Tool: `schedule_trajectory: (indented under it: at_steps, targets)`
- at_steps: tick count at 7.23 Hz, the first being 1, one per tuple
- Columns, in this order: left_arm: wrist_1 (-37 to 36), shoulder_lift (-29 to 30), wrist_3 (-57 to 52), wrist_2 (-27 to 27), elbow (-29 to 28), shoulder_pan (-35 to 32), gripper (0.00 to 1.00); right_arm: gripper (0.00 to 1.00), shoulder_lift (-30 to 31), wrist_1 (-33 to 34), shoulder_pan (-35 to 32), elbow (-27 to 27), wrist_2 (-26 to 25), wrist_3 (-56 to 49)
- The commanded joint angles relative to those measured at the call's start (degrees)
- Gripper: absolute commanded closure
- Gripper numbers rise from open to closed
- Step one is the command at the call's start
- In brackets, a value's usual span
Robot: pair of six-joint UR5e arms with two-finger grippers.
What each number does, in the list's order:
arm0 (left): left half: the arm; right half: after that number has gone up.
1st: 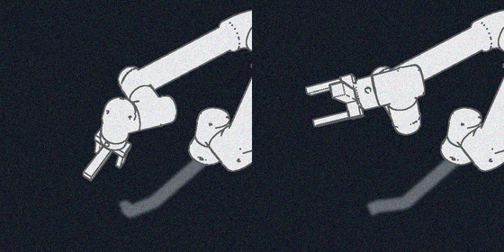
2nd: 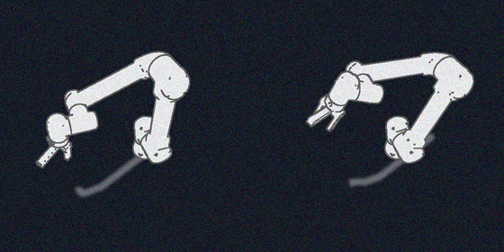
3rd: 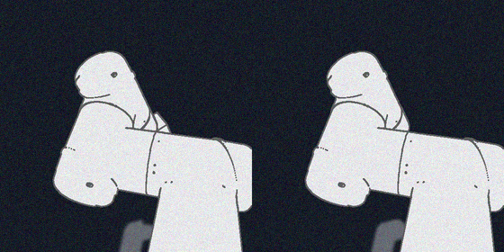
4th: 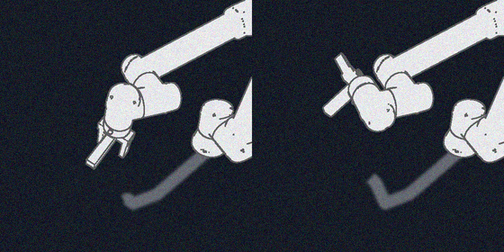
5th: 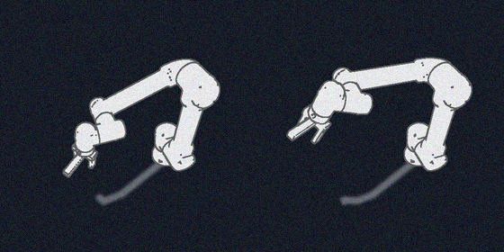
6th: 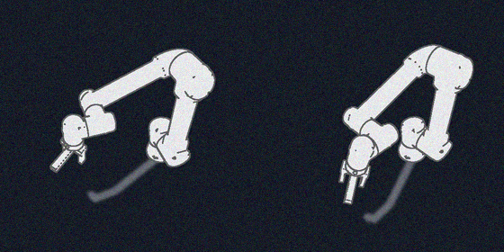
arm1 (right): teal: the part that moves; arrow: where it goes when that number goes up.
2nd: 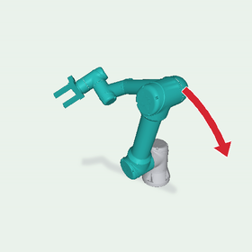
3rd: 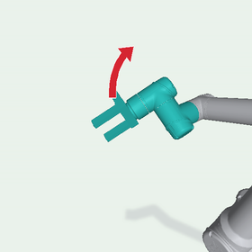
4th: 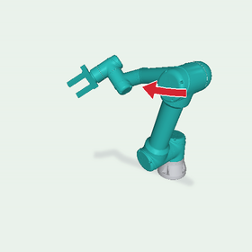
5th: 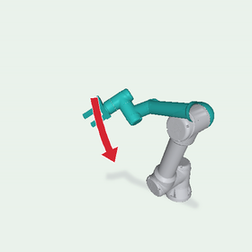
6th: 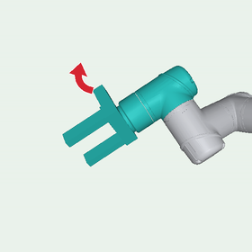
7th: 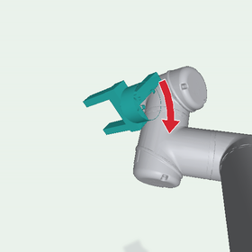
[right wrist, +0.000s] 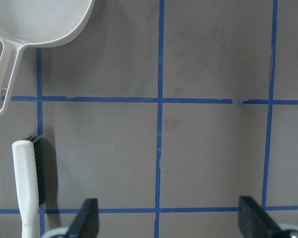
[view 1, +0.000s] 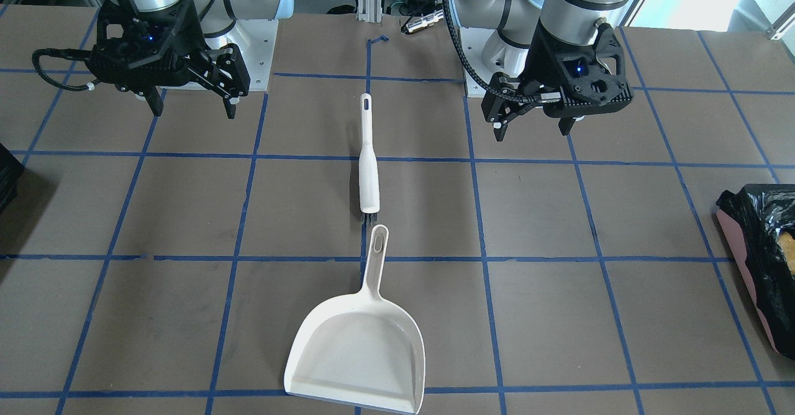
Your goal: Sweep and dump trash in nearest bin
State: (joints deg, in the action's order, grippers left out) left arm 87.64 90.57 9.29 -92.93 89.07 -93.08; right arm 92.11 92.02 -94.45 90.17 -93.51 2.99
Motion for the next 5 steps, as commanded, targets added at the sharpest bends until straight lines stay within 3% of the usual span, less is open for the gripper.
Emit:
schedule_trajectory:
  at_steps: [1, 5]
  targets:
    - [-0.3, 0.2, 0.0, 0.0, 0.4, 0.0, 0.0, 0.0, 0.0, 0.0, 0.1, 0.0, 0.0, 0.0]
    - [-0.3, 0.4, -0.1, 0.0, 0.8, 0.0, 0.0, 0.0, 0.0, 0.0, 0.0, 0.0, 0.1, 0.0]
